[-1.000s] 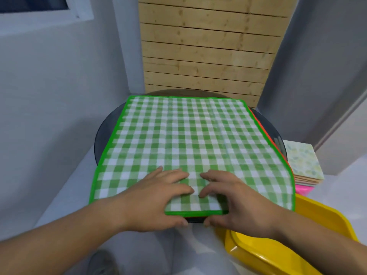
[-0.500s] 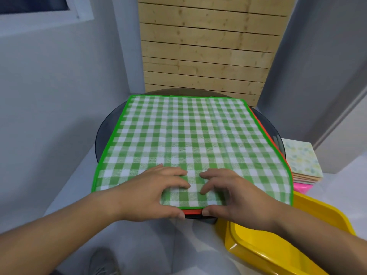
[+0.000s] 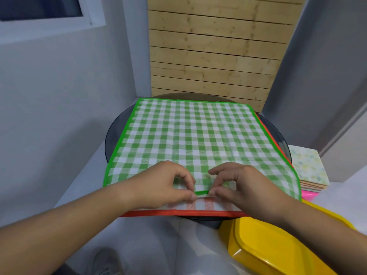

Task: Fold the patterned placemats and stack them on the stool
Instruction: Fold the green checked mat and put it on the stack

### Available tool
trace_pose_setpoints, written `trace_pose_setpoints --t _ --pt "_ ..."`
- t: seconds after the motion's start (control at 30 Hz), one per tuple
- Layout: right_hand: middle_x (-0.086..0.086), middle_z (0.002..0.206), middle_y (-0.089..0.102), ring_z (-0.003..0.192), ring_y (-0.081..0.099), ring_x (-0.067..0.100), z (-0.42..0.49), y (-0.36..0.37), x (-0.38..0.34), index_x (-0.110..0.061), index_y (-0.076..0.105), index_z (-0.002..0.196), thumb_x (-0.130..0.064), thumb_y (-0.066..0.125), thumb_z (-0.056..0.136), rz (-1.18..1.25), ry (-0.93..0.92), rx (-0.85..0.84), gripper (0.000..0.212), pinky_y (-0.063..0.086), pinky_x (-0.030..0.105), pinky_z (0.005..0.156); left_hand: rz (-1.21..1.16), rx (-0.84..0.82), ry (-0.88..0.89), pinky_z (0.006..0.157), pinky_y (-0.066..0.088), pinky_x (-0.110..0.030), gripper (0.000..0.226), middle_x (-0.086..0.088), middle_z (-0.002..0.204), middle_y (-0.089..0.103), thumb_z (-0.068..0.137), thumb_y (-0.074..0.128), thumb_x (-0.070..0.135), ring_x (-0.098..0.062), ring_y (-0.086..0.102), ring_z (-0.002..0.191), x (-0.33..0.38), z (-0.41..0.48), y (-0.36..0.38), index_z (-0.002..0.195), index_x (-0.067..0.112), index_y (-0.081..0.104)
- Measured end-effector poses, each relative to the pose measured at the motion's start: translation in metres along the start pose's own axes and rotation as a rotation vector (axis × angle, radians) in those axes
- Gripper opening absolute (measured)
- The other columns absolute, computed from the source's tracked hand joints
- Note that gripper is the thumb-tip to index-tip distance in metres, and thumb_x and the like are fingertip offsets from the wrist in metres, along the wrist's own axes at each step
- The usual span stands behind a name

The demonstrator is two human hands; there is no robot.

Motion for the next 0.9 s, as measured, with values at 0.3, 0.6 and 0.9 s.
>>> trace_pose_setpoints --t 0.3,0.6,0.9 --pt "-0.015 0.101 0.069 0.098 0.061 0.005 0.026 -0.061 -0.023 -0.029 0.073 0.087 -0.045 0.065 0.088 -0.213 -0.053 0.311 0.019 0.049 0.028 0.084 0.109 0.243 0.070 0.082 0.037 0.002 0.011 0.023 0.096 0.073 0.084 0.078 0.037 0.016 0.059 0.096 0.043 0.022 -0.068 0.078 0.027 0.076" --pt "-0.002 0.092 0.068 0.096 0.060 0.026 0.111 -0.090 0.020 -0.026 0.071 0.094 -0.047 0.058 0.093 -0.571 0.054 0.446 0.025 0.037 0.038 0.093 0.516 0.397 -0.035 0.085 0.052 -0.037 0.015 0.011 0.097 0.070 0.090 0.068 0.039 -0.018 0.062 0.095 0.030 0.111 -0.123 0.086 0.025 0.069" --pt "-0.002 0.100 0.069 0.104 0.058 0.026 0.187 -0.045 0.109 -0.027 0.066 0.096 -0.042 0.049 0.095 -0.365 0.301 0.241 0.022 0.030 0.039 0.097 0.433 0.447 -0.192 0.072 0.037 -0.033 0.020 0.009 0.086 0.062 0.095 0.061 0.036 -0.022 0.059 0.090 -0.045 0.186 -0.094 0.081 0.023 0.057"
Point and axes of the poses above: each hand's wrist, its own z-axis towards the middle knuckle, its own y-axis out of the palm, x = y × z, the point moved 4 cm from there along z, towards the middle knuckle
